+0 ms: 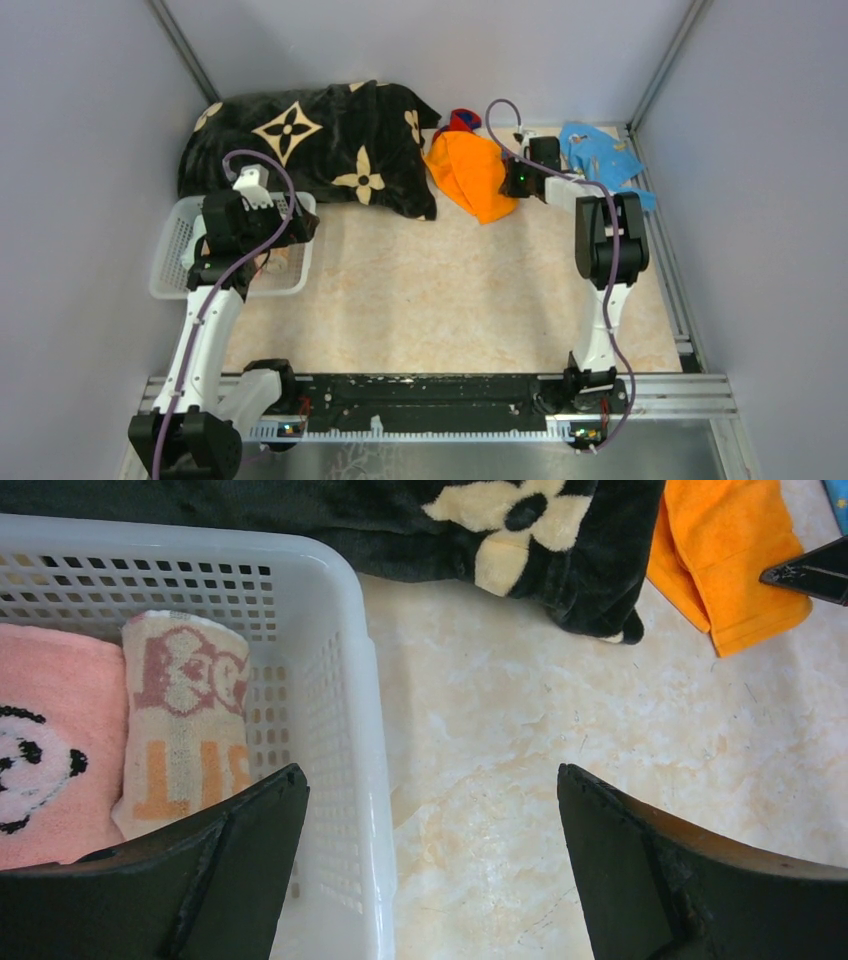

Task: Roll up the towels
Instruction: Pick up the towel at the center of the board.

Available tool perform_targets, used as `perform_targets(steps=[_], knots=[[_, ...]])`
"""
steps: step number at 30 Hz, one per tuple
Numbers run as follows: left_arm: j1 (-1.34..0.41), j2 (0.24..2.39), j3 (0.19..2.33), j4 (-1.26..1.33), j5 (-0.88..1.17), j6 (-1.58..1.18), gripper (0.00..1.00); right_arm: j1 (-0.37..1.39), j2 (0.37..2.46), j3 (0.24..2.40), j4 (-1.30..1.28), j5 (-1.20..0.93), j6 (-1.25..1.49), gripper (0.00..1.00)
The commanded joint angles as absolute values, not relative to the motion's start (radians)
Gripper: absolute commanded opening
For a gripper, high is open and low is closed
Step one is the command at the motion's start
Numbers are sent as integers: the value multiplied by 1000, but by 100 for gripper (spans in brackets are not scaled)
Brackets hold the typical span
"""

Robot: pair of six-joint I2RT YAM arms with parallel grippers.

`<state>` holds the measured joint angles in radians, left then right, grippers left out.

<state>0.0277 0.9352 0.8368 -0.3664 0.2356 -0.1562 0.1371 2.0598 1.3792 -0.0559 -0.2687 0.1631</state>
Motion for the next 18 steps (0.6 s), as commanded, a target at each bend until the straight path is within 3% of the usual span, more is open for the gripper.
perform_targets(steps=[1, 10, 18], knots=[[22, 933, 821, -322, 310, -142, 99, 151, 1871, 1458, -140, -312, 106, 0], [20, 931, 825, -303, 451, -134, 99, 333, 1535, 1573, -381, -272, 23, 0], [2, 879, 826, -290, 486, -161, 96, 644, 1484, 1738, -385, -287, 16, 0]])
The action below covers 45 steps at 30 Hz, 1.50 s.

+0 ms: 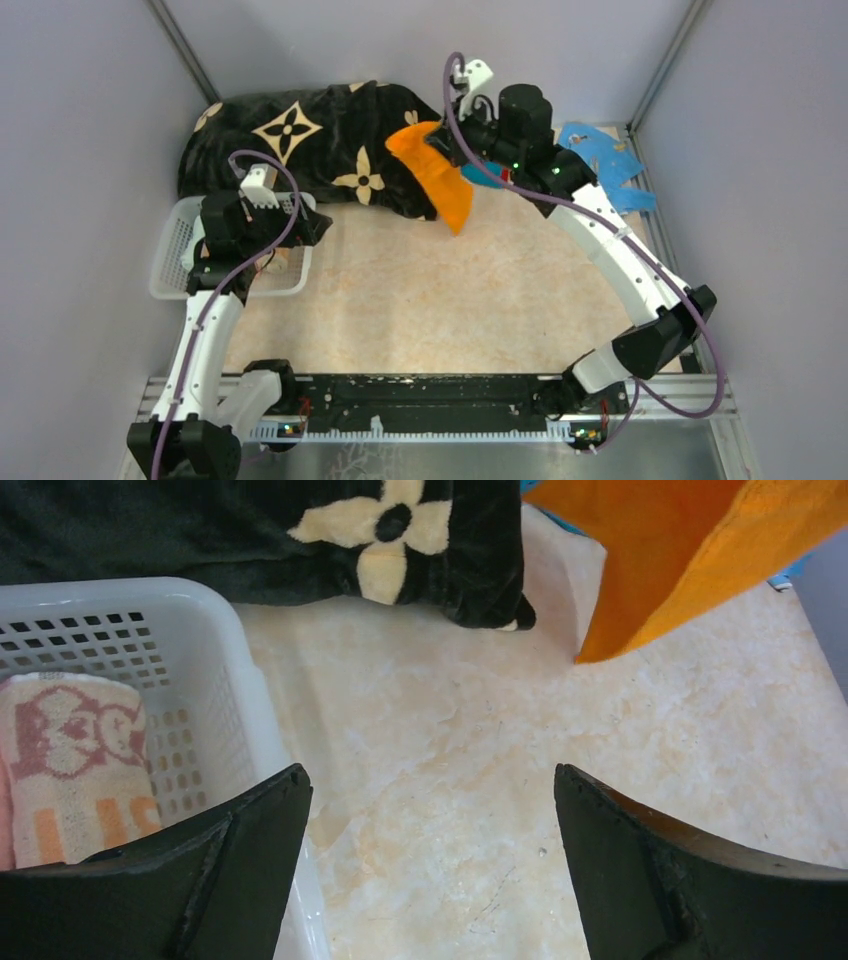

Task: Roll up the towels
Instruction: Pick up the towel at the center of the board, then place the towel at the center of the board.

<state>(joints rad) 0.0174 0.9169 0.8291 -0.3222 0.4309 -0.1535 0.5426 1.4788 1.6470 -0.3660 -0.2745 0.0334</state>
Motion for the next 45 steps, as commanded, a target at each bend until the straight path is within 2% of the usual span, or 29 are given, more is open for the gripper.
perform_targets(steps=[1, 5, 8, 14, 19, 22, 25, 29, 32, 39, 45], knots=[[-4, 870, 824, -291, 484, -168, 95, 678, 1495, 1774, -387, -303, 16, 0], [-26, 831, 827, -312, 454, -186, 95, 782, 1535, 1903, -395, -374, 13, 0], [-34, 809, 837, -337, 438, -188, 95, 801, 1508, 1873, -341, -416, 57, 0], [-57, 802, 842, -368, 449, -202, 94, 782, 1301, 1531, -296, -270, 71, 0], [-143, 827, 810, -360, 439, -242, 91, 650, 1122, 1171, -314, -196, 154, 0], [-232, 852, 782, -338, 377, -280, 92, 576, 1028, 951, -329, -80, 191, 10], [-307, 893, 760, -312, 333, -312, 92, 524, 964, 821, -360, 71, 250, 22], [-360, 979, 749, -285, 321, -346, 93, 425, 949, 780, -468, 256, 333, 45], [-390, 1044, 756, -279, 277, -357, 93, 402, 959, 787, -502, 267, 316, 56], [-458, 1213, 790, -325, 154, -361, 89, 414, 1036, 800, -496, -56, 248, 61], [-486, 1348, 837, -400, 78, -340, 86, 629, 1128, 816, -514, 84, 262, 62]])
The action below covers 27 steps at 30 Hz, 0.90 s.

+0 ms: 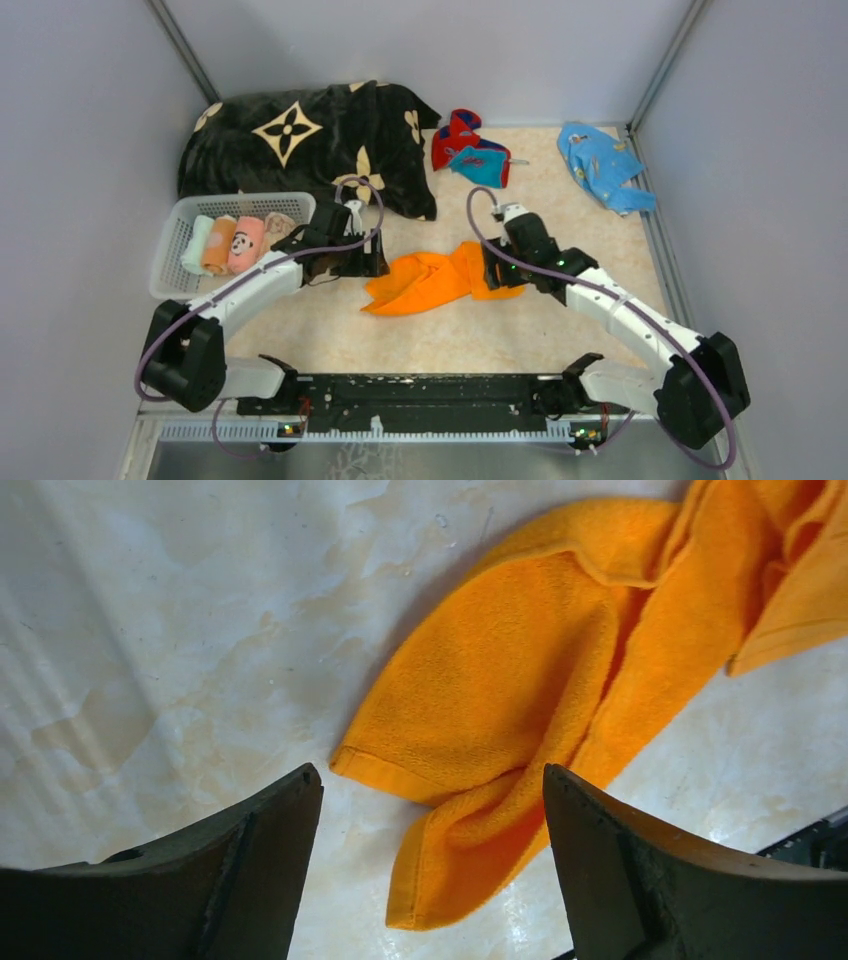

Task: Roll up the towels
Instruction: Place the towel at the center of the board.

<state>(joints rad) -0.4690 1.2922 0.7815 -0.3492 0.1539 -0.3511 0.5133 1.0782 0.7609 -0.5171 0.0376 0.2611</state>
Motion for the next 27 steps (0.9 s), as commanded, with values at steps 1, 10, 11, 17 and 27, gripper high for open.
perform_targets(steps=[1, 10, 11, 17, 27], knots=[[-487, 1366, 843, -412, 67, -338, 85, 652, 1147, 814, -509, 103, 277, 61], [-494, 1447, 858, -430, 44, -332, 82, 772, 1325, 815, -393, 209, 326, 47], [-496, 1450, 857, -428, 44, -333, 82, 775, 1339, 816, -375, 213, 325, 46], [-495, 1474, 851, -420, 50, -334, 80, 789, 1422, 818, -325, 201, 336, 42], [-496, 1504, 853, -411, 46, -325, 80, 804, 1532, 815, -305, 254, 361, 36]])
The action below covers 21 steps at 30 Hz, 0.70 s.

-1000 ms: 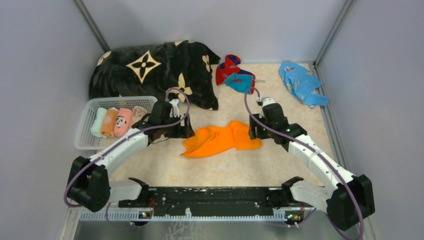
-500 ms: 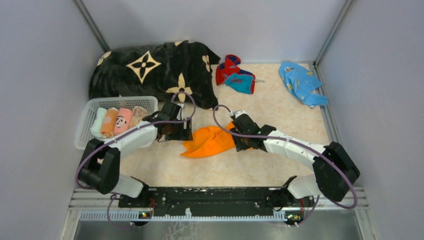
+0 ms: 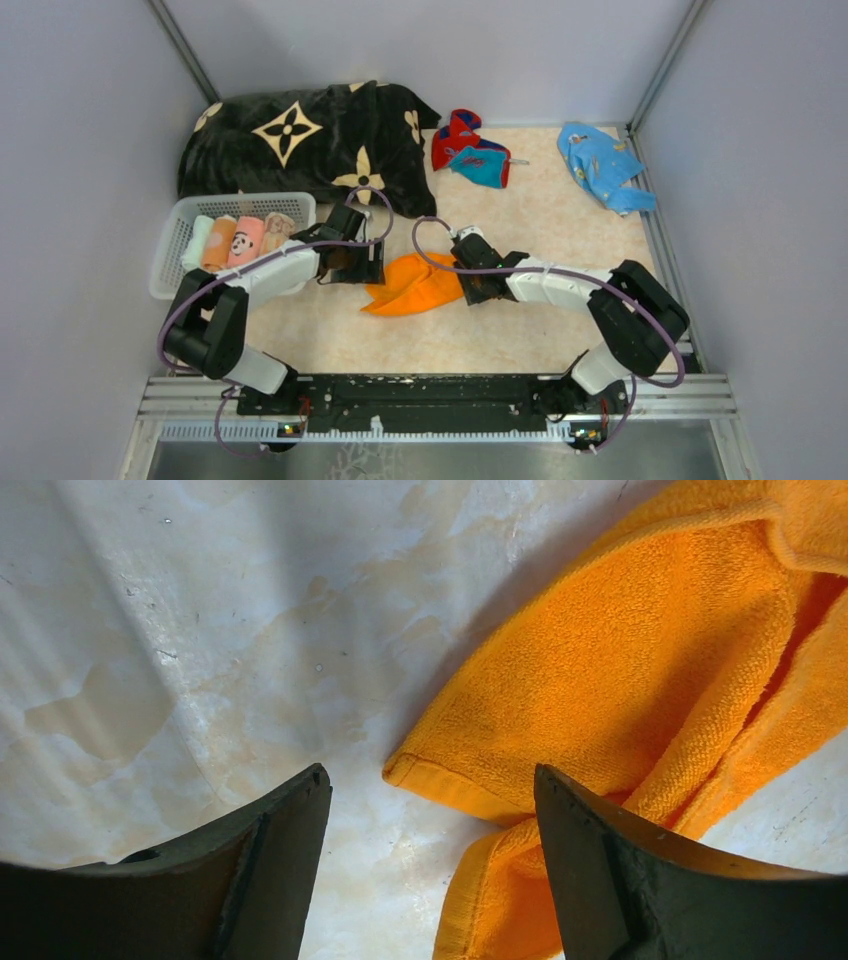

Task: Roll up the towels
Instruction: Place the towel at the center of the board.

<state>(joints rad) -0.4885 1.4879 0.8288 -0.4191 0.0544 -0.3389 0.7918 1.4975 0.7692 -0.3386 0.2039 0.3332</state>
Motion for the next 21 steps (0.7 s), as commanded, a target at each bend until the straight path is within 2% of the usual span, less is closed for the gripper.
perform_targets(steps=[1, 9, 12, 21], knots=[[-496, 1506, 853, -412, 46, -325, 80, 804, 1545, 816, -316, 268, 368, 35], [-496, 1508, 857, -414, 51, -313, 80, 804, 1546, 806, -402, 336, 399, 8], [-496, 1519, 864, -417, 56, -303, 79, 803, 1493, 812, -420, 323, 385, 1], [-495, 1562, 881, -441, 85, -272, 61, 766, 1356, 815, -445, 321, 372, 0]])
